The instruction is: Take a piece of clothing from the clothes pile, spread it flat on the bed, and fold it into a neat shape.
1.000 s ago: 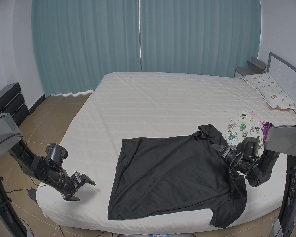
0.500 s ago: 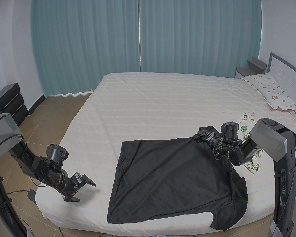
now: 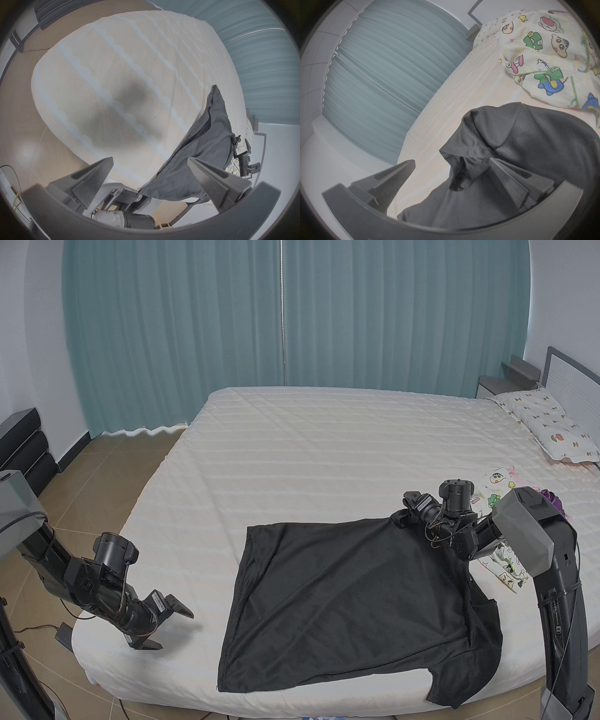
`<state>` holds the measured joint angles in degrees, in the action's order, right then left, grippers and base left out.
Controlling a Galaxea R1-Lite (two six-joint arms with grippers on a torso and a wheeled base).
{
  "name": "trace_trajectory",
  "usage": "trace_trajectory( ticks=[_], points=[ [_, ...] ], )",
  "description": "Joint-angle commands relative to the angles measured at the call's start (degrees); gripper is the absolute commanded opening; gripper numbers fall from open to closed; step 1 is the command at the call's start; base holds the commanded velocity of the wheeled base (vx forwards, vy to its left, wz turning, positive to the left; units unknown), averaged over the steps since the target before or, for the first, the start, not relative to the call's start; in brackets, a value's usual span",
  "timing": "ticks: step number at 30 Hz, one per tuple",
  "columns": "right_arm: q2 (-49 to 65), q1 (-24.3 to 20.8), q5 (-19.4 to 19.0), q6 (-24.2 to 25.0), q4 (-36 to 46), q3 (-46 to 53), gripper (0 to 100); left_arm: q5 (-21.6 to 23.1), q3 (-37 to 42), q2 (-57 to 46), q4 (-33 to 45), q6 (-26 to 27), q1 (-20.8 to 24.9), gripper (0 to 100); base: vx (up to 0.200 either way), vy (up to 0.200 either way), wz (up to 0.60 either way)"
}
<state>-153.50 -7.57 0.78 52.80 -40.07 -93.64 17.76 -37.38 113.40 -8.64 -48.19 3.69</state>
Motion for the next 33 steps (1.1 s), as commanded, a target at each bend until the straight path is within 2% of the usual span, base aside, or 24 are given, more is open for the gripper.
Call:
trace_trajectory(
  ticks=[1, 9, 11, 14, 16, 21, 30, 33],
  points=[
    [-4.7, 0.1, 0.8, -0.06, 3.24, -6.38, 100, -0.01, 0.11, -0.11, 0.03, -0.06, 0.0, 100, 0.0, 0.0, 0.0],
    [-11.38, 1.07, 2.91, 0.11, 6.23, -20.96, 100, -0.01, 0.11, -0.11, -0.06, -0.06, 0.0, 100, 0.0, 0.0, 0.0],
    [-11.73, 1.24, 3.0, 0.2, 5.62, -20.96, 100, -0.01, 0.11, -0.19, 0.03, -0.06, 0.0, 100, 0.0, 0.0, 0.0],
    [-10.59, 1.33, 1.94, 0.46, -1.33, -20.96, 100, -0.01, 0.2, -0.19, 0.03, -0.06, 0.0, 100, 0.0, 0.0, 0.0],
    [-9.97, 1.51, 0.71, 0.46, -4.14, -20.96, 100, -0.01, 0.2, -0.11, 0.03, -0.06, 0.0, 100, 0.0, 0.0, 0.0],
    [-6.11, 2.74, 0.45, 0.29, -8.97, -20.96, 100, -0.01, 0.2, -0.19, 0.03, -0.06, 0.0, 100, 0.0, 0.0, 0.0],
    [-4.0, 5.55, 0.45, -0.33, -7.48, -18.95, 100, -0.01, 0.2, -0.19, 0.03, -0.06, 0.0, 100, 0.0, 0.0, 0.0],
    [-2.33, 7.75, -2.71, -2.88, -5.54, -10.69, 100, -0.01, 0.11, -0.19, 0.03, -0.06, 0.0, 100, 0.0, 0.0, 0.0]
  ],
)
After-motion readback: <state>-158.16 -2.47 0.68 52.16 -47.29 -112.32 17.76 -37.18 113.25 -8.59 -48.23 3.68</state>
